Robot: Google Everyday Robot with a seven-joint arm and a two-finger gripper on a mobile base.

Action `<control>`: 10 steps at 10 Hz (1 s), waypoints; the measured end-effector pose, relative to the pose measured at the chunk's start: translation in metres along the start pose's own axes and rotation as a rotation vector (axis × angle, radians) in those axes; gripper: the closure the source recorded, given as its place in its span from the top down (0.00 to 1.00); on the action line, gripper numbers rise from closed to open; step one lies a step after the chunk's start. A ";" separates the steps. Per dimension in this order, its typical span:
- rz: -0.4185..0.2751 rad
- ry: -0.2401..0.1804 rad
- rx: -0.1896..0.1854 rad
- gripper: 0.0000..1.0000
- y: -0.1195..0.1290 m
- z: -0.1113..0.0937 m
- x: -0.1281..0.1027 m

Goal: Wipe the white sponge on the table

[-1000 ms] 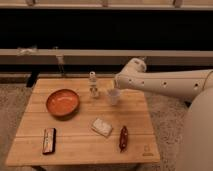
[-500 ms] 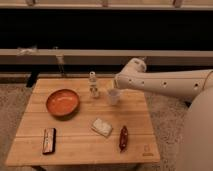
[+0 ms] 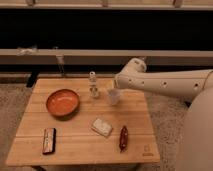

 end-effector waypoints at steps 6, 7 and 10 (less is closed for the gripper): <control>-0.067 0.018 -0.011 0.80 -0.012 -0.009 -0.007; -0.104 0.023 -0.011 0.80 -0.023 -0.017 -0.016; -0.198 0.003 0.002 0.80 -0.070 -0.047 -0.064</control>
